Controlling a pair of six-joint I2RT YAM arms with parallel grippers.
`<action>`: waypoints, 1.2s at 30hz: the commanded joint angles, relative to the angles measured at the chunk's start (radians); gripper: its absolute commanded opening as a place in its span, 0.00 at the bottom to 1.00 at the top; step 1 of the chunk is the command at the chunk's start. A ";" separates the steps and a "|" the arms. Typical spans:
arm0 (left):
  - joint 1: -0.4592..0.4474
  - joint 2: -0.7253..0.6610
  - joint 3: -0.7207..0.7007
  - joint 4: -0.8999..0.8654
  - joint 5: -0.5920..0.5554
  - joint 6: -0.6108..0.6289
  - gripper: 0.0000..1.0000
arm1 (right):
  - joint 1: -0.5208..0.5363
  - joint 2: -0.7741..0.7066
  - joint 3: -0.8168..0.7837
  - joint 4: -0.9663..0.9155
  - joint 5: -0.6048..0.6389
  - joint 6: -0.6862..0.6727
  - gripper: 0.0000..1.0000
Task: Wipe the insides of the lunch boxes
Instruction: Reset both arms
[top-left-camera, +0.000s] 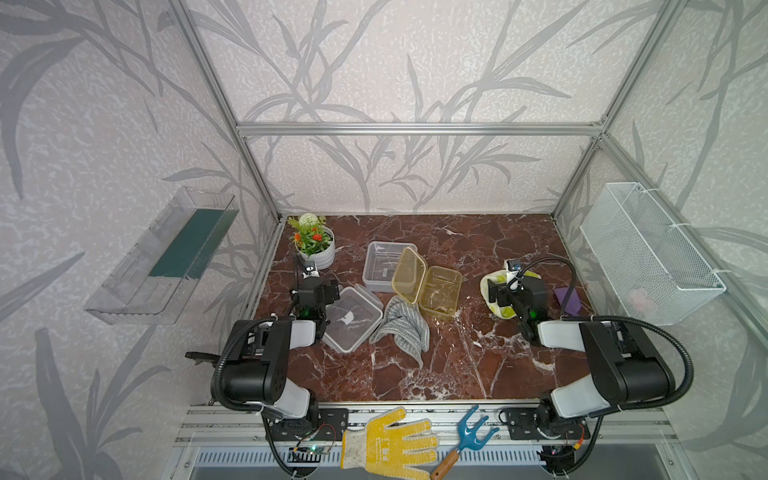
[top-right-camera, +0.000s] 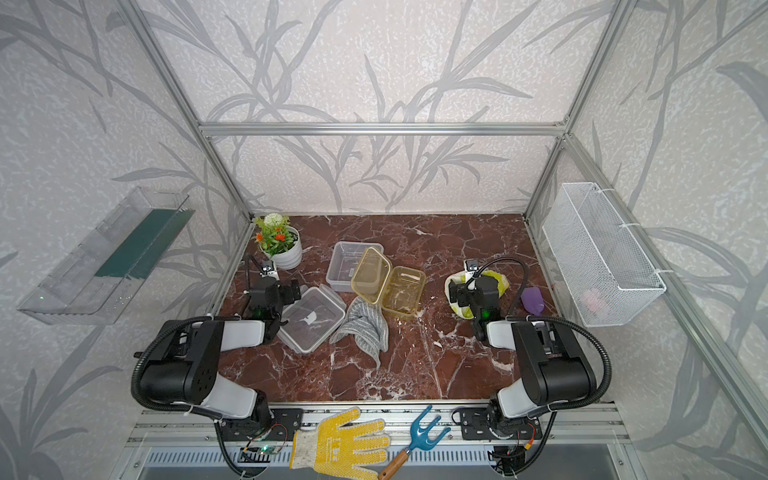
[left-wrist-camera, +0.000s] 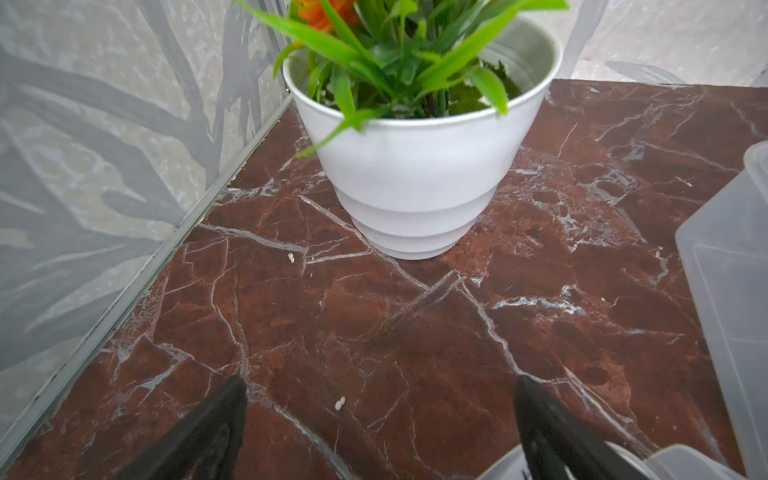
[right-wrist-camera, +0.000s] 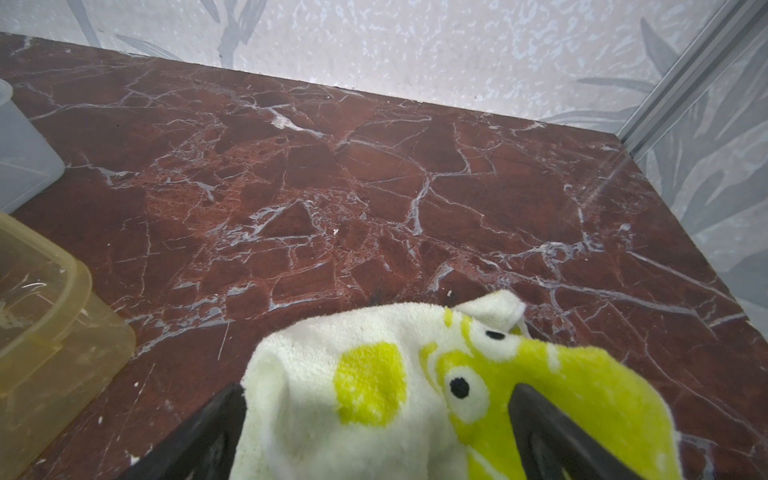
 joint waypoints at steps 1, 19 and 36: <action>0.007 -0.006 -0.004 0.069 0.007 0.001 0.97 | -0.004 0.003 0.014 0.003 0.010 -0.002 0.99; 0.008 -0.005 -0.005 0.073 0.008 0.002 0.99 | -0.004 0.003 0.014 0.003 0.010 -0.002 0.99; 0.007 -0.005 -0.005 0.073 0.008 0.002 0.99 | -0.004 0.002 0.014 0.003 0.010 -0.002 0.99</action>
